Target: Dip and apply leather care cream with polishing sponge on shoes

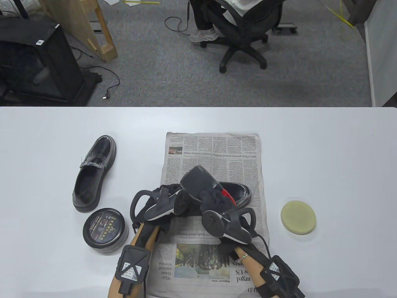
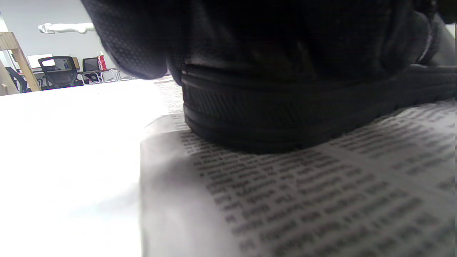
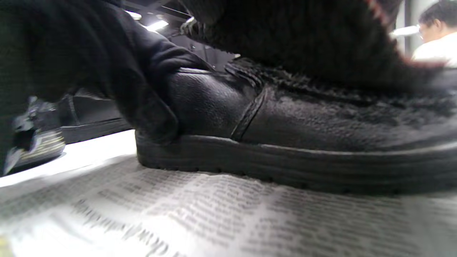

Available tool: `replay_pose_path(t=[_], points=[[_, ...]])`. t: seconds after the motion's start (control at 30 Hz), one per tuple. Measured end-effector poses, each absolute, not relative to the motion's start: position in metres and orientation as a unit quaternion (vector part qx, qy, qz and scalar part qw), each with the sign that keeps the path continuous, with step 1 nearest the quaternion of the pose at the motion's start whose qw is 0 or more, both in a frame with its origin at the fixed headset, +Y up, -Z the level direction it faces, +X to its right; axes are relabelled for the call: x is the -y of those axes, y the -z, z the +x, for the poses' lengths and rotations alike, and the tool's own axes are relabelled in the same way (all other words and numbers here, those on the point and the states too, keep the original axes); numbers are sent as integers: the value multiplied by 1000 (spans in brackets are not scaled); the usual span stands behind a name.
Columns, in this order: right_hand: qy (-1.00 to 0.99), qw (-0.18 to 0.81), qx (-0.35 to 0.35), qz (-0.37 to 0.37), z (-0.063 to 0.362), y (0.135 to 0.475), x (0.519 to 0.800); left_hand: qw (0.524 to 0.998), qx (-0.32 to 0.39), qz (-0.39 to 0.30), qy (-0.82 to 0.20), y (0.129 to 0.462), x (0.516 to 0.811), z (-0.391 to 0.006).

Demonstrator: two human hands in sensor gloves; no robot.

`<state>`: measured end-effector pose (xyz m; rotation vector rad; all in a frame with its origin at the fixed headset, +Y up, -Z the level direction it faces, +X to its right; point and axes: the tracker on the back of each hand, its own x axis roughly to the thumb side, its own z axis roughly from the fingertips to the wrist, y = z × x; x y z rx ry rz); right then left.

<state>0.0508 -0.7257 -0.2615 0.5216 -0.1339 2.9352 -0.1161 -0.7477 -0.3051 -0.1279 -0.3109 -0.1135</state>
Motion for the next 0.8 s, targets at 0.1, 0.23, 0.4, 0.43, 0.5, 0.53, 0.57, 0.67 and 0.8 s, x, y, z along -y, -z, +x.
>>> replay_pose_path(t=[0.1,0.23,0.4,0.43,0.5,0.53,0.57,0.67,0.8], points=[[-985,95,13,141,55,282,732,985,154,-64,52,305,748,-117],[-992,94,-2,82,72,300,740,985,151,-60,59,305,748,-116],[-998,33,-1,45,99,300,744,985,146,-63,61,305,747,-116],[-999,19,2,44,103,298,744,985,145,-65,65,305,747,-116],[-999,-14,14,48,108,291,745,985,144,-66,69,305,747,-116],[-998,-32,24,52,109,287,745,985,143,-66,70,305,746,-116],[-997,-47,32,58,109,282,745,985,142,-67,70,305,746,-116],[-991,-86,49,85,103,267,744,985,141,-66,67,305,747,-116],[-988,-67,53,130,91,248,742,985,145,-65,63,305,747,-115]])
